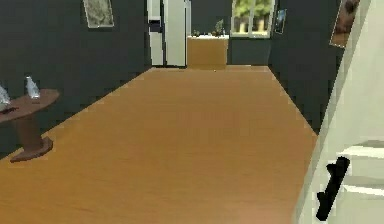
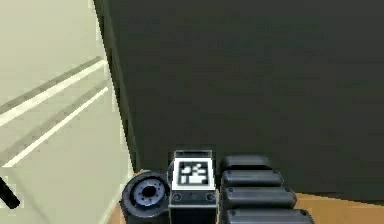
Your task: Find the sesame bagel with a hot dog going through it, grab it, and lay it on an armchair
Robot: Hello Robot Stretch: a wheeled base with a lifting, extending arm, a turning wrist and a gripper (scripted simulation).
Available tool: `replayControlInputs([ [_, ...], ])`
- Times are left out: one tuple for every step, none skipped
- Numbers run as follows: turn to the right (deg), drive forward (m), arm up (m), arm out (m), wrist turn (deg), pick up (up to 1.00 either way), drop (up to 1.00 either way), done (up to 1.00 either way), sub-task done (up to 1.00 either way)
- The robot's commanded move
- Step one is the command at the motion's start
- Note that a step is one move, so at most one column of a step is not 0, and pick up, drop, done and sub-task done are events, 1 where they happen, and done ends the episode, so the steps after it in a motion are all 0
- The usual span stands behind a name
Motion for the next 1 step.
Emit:
replayControlInputs([
  [0.0, 0.95, 0.00, 0.00, 0.0, 0.00, 0.00, 0.00, 0.00],
])
